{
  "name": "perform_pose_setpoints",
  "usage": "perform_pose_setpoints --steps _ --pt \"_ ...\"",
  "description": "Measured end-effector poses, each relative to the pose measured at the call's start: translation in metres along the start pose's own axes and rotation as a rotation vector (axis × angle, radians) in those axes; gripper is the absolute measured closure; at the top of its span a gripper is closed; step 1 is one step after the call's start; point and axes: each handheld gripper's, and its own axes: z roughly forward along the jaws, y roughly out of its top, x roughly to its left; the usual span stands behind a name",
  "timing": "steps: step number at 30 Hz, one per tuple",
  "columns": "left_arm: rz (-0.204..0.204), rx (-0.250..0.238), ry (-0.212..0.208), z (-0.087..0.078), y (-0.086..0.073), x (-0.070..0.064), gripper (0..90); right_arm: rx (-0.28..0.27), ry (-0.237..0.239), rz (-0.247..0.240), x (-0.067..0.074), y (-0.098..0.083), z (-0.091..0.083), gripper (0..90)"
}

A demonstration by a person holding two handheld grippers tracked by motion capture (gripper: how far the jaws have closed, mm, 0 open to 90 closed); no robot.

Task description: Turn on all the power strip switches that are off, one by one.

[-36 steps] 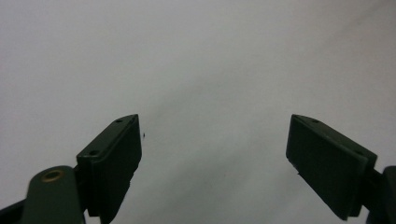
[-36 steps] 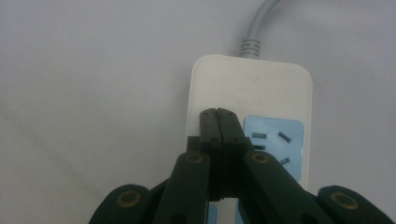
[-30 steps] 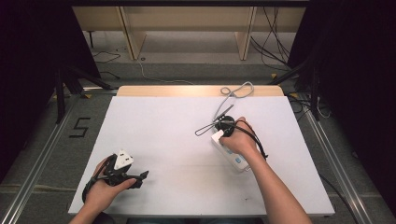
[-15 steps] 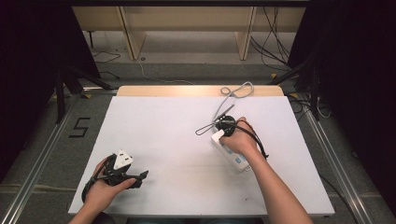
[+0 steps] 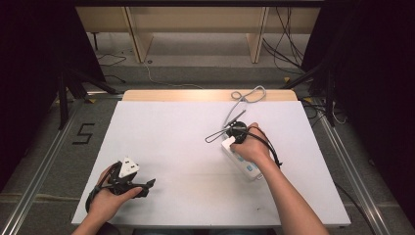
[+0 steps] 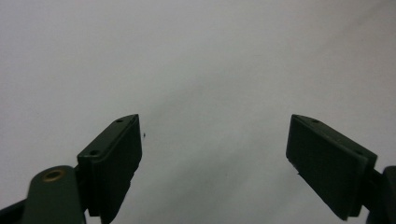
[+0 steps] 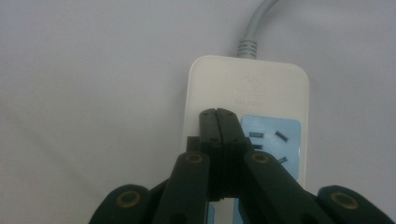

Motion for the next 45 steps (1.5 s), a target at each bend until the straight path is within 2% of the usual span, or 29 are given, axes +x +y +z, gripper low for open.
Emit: perform_pose_setpoints --steps 19,45 --pt "0.001 0.001 -0.001 0.0 0.0 0.0 18.3 -0.023 0.006 0.015 -0.005 -0.005 -0.011 90.0" --pt "0.001 0.001 0.001 0.001 0.0 0.0 18.4 -0.018 0.013 0.025 -0.011 -0.016 -0.023 90.0"
